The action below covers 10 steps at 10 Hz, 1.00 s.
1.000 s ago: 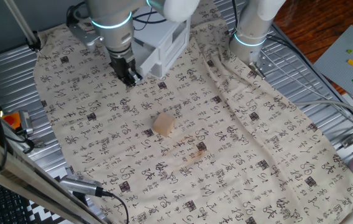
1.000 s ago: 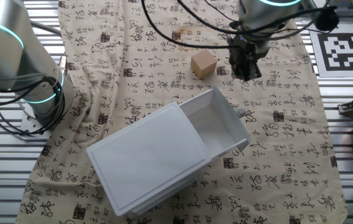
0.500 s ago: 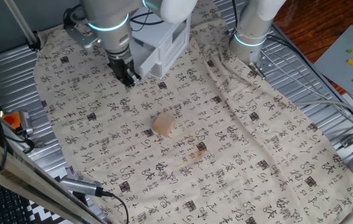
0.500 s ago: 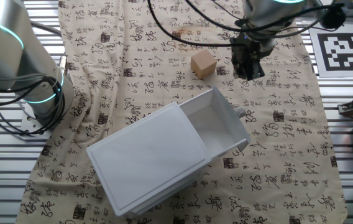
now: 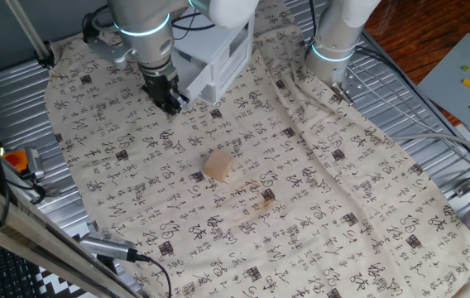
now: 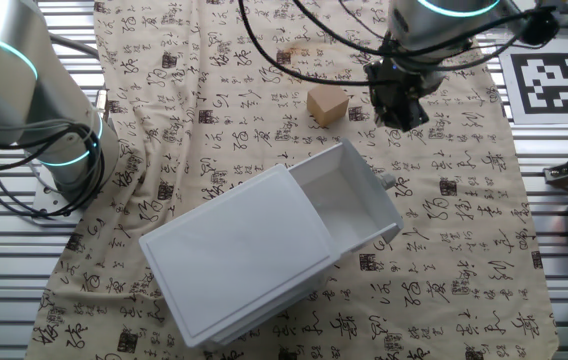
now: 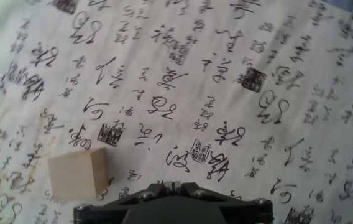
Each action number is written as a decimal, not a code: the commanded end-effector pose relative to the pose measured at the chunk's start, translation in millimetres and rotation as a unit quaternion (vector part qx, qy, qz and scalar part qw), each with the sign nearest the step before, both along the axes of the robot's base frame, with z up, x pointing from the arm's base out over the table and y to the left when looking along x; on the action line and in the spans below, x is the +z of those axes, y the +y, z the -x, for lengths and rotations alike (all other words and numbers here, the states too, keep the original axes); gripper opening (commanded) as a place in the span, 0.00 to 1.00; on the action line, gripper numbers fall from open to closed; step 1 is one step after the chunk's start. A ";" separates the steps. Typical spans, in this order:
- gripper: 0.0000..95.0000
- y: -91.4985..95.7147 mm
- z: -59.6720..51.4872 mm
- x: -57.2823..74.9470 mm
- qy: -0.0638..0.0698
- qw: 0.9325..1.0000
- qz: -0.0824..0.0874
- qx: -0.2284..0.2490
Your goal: Put things in the drawer
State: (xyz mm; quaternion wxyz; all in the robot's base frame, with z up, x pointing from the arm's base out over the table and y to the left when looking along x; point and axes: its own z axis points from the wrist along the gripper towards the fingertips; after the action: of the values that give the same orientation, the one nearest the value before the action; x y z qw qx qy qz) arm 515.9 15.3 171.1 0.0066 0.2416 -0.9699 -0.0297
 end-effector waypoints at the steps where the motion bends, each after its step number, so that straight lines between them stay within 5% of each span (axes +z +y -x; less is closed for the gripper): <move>1: 0.60 11.0 4.2 -0.9 0.004 1.000 0.001 0.011; 6: 0.60 97.1 39.9 -30.2 0.006 1.000 0.007 0.000; 10: 0.60 104.6 43.4 -42.9 0.016 1.000 0.007 0.001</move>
State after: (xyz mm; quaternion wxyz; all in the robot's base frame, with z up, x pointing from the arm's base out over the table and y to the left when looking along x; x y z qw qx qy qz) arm 472.1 120.0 126.4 0.0220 0.2416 -0.9698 -0.0263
